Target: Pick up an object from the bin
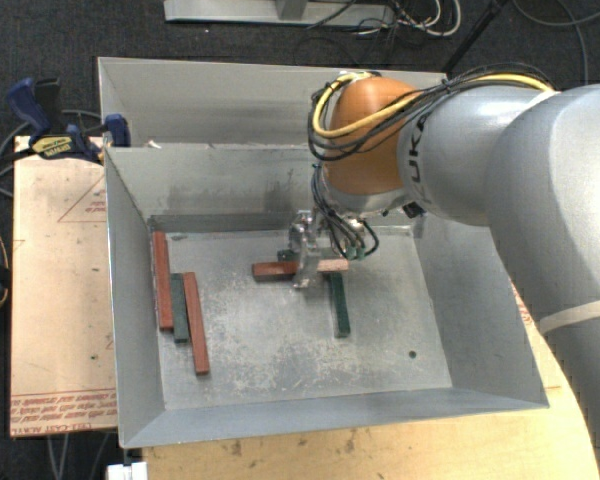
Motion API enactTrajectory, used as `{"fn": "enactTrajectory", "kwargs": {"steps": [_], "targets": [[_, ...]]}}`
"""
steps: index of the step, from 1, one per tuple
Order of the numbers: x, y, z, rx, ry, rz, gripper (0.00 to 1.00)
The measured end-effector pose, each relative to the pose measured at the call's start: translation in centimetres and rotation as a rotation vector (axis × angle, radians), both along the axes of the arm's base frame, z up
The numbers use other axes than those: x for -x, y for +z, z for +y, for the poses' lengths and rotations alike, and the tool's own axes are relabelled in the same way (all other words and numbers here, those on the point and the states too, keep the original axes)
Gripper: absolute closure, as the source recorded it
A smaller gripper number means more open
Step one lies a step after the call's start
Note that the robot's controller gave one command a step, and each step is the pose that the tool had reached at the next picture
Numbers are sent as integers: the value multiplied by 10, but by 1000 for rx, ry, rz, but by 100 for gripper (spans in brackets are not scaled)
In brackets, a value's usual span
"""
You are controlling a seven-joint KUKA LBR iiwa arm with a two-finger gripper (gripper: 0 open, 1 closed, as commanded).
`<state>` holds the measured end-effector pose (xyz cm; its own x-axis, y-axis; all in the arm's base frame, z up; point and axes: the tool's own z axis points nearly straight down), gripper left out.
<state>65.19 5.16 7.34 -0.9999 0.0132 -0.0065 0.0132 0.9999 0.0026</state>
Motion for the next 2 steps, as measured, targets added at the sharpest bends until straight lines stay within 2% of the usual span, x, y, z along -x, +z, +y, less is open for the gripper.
{"fn": "enactTrajectory", "kwargs": {"steps": [1, 2], "targets": [[-2, 42, 0, 0, -1, -1, 100], [-2, 43, 1, 1, -2, 3, 100]]}}
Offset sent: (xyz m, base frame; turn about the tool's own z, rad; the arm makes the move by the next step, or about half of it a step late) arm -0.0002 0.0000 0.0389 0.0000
